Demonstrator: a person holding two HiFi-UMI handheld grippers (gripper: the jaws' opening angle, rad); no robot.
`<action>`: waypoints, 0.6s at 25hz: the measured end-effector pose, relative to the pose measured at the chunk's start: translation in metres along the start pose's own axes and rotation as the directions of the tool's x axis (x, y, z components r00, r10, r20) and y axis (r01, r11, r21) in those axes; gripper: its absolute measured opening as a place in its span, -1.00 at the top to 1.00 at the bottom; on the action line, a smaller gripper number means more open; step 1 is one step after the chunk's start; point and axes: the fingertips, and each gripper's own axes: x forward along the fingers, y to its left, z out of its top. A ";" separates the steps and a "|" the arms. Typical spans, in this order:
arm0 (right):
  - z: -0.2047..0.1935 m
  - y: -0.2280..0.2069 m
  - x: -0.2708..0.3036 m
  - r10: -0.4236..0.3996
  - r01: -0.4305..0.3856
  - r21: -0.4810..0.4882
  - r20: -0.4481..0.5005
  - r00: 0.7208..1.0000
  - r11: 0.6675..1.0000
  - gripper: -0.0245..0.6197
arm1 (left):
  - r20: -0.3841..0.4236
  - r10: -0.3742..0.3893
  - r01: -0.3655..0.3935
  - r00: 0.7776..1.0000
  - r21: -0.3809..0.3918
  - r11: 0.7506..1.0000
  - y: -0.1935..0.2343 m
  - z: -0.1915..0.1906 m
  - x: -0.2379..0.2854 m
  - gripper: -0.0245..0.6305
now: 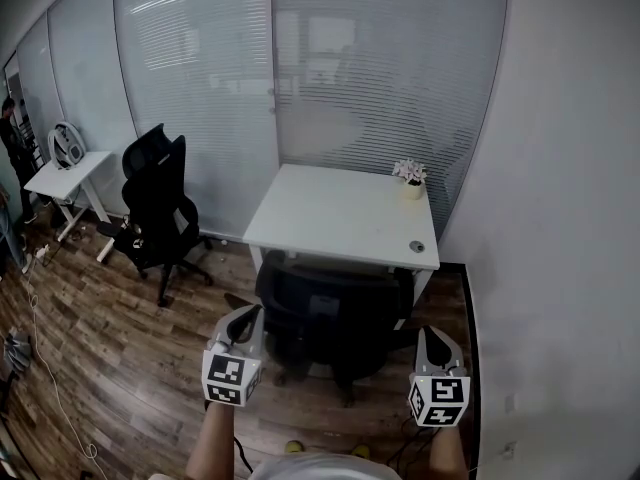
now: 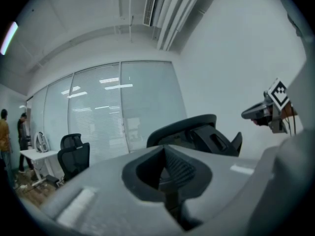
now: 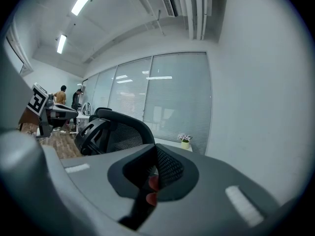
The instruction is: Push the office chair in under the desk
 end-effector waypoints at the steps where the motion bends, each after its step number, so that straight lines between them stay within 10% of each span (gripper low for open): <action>1: 0.000 -0.001 -0.001 0.000 0.000 0.000 0.000 1.000 1.000 0.92 | 0.003 0.000 0.000 1.000 0.002 1.000 0.000 0.002 0.000 0.93; 15: -0.002 -0.002 -0.004 0.008 -0.008 -0.047 -0.001 1.000 0.999 0.92 | 0.025 0.008 -0.008 1.000 -0.036 0.999 -0.002 0.007 -0.004 0.93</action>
